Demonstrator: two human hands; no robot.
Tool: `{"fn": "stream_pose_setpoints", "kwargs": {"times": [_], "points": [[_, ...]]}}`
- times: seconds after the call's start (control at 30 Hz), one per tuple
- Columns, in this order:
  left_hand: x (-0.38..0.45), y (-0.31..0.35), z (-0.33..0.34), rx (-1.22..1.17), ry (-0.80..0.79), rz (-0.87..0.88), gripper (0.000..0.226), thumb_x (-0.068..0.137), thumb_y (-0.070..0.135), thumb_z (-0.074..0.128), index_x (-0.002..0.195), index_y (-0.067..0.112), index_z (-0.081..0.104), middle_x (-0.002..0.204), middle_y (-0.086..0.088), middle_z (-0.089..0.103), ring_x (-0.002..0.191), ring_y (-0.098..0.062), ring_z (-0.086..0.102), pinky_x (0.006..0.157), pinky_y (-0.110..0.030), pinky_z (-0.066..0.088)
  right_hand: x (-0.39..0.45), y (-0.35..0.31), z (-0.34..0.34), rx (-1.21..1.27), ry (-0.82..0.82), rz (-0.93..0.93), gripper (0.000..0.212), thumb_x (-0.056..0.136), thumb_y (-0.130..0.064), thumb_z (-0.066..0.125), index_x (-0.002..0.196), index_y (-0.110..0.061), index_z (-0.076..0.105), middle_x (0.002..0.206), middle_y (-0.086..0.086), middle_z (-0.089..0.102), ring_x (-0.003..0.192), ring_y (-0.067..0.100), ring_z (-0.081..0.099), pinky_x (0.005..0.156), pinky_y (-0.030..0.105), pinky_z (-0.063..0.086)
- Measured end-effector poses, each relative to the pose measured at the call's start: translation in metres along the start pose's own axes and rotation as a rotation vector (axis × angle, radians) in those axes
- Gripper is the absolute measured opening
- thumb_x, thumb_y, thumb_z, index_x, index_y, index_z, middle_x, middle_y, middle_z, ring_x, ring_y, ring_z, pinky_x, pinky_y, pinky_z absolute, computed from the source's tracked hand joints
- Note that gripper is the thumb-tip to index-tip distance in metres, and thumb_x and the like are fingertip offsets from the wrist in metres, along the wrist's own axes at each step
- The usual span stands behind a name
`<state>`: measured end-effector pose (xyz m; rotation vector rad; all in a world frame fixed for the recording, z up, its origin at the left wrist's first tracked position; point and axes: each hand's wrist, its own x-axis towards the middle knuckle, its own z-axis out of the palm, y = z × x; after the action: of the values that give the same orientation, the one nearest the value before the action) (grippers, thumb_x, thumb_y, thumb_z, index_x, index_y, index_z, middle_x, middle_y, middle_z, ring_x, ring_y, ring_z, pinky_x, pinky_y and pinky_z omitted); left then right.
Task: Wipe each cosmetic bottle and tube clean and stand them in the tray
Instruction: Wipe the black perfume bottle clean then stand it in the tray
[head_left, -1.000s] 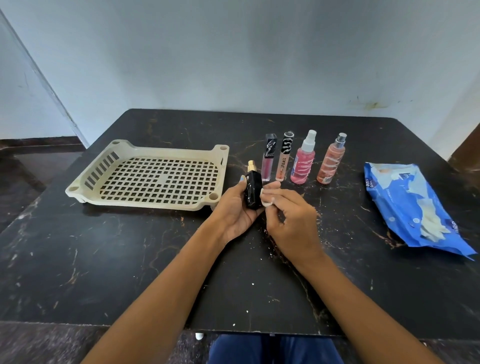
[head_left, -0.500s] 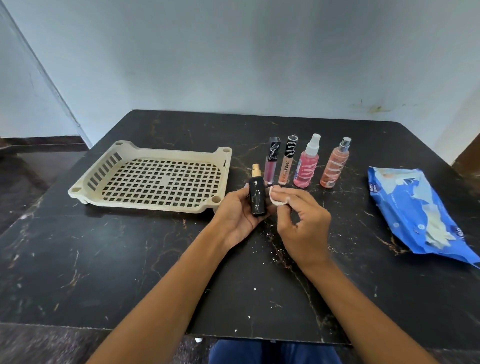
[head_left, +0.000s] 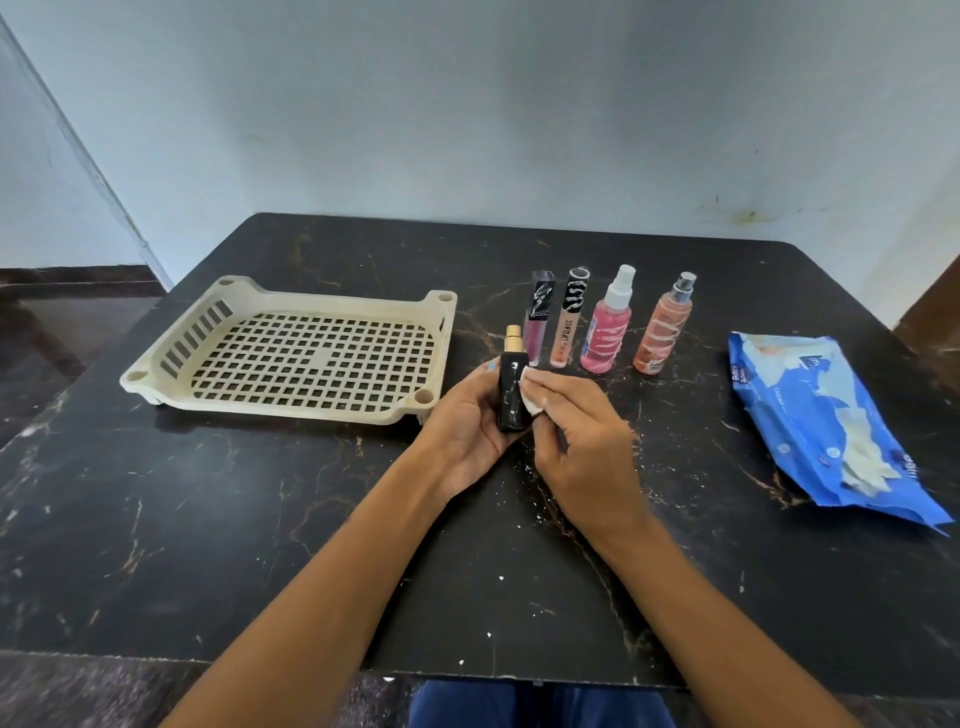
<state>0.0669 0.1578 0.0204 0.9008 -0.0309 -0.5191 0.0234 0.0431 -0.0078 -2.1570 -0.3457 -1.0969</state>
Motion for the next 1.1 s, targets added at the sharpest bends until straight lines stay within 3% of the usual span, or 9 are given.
{"fn": "stream_pose_setpoints", "kwargs": {"times": [0.23,0.33,0.43,0.57,0.77,0.9,1.03,1.1], "points": [[0.0005,-0.0008,-0.0024,-0.006,-0.008,0.013,0.027,0.100,0.016,0.034,0.115,0.013,0.056,0.088,-0.008,0.068,0.076,-0.013,0.064,0.072,-0.027,0.054,-0.0015,0.0017,-0.0019,-0.043,0.025,-0.021,0.027,0.086,-0.003,0.050,0.095,0.005,0.074,0.098,0.013,0.072,0.094,0.022,0.065,0.090,0.023,0.051],[-0.0006,-0.0005,-0.0010,-0.008,-0.021,0.018,0.029,0.099,0.015,0.033,0.110,0.014,0.060,0.086,-0.006,0.070,0.074,-0.011,0.066,0.069,-0.023,0.056,-0.0011,0.0015,-0.0002,-0.056,-0.008,-0.052,0.027,0.086,-0.001,0.051,0.100,0.006,0.073,0.102,0.013,0.071,0.097,0.023,0.064,0.092,0.027,0.051],[-0.0005,0.0005,-0.0005,-0.020,-0.004,0.003,0.029,0.100,0.015,0.032,0.110,0.015,0.059,0.087,-0.009,0.067,0.074,-0.012,0.065,0.064,-0.023,0.055,-0.0030,0.0011,-0.0005,-0.031,0.003,-0.097,0.022,0.083,0.001,0.055,0.090,0.004,0.075,0.094,0.011,0.073,0.089,0.022,0.066,0.084,0.026,0.054],[-0.0004,0.0005,-0.0004,-0.002,-0.007,0.015,0.029,0.100,0.015,0.032,0.111,0.014,0.060,0.085,-0.006,0.069,0.074,-0.011,0.065,0.070,-0.024,0.054,-0.0005,0.0028,-0.0027,-0.064,0.026,-0.042,0.026,0.085,-0.002,0.051,0.093,0.005,0.074,0.097,0.012,0.072,0.092,0.022,0.065,0.088,0.024,0.051],[-0.0010,0.0005,0.0004,-0.007,-0.005,0.011,0.029,0.100,0.015,0.032,0.111,0.015,0.060,0.084,-0.008,0.069,0.076,-0.013,0.065,0.070,-0.025,0.054,-0.0014,0.0014,-0.0036,-0.043,0.027,-0.075,0.023,0.084,-0.001,0.052,0.087,0.004,0.075,0.091,0.011,0.073,0.088,0.022,0.067,0.083,0.026,0.054],[-0.0016,0.0007,0.0009,0.002,-0.010,0.019,0.030,0.100,0.014,0.034,0.115,0.013,0.059,0.086,-0.005,0.071,0.074,-0.010,0.067,0.069,-0.022,0.056,0.0006,0.0013,-0.0026,-0.072,0.009,-0.053,0.026,0.087,-0.002,0.051,0.096,0.005,0.074,0.099,0.012,0.072,0.095,0.022,0.065,0.090,0.026,0.052],[-0.0014,0.0006,0.0022,-0.009,0.008,0.021,0.028,0.100,0.014,0.034,0.108,0.014,0.060,0.083,-0.009,0.066,0.074,-0.012,0.064,0.064,-0.022,0.055,-0.0013,0.0010,-0.0041,-0.052,0.008,-0.100,0.023,0.084,0.000,0.052,0.083,0.004,0.075,0.088,0.011,0.072,0.085,0.022,0.066,0.083,0.023,0.053],[-0.0021,0.0009,0.0028,0.000,-0.005,0.027,0.028,0.100,0.014,0.034,0.109,0.013,0.060,0.085,-0.008,0.068,0.073,-0.011,0.064,0.066,-0.022,0.055,-0.0005,0.0022,-0.0033,-0.073,0.012,-0.060,0.025,0.086,0.000,0.050,0.089,0.005,0.074,0.093,0.012,0.072,0.090,0.023,0.066,0.085,0.026,0.052]]}}
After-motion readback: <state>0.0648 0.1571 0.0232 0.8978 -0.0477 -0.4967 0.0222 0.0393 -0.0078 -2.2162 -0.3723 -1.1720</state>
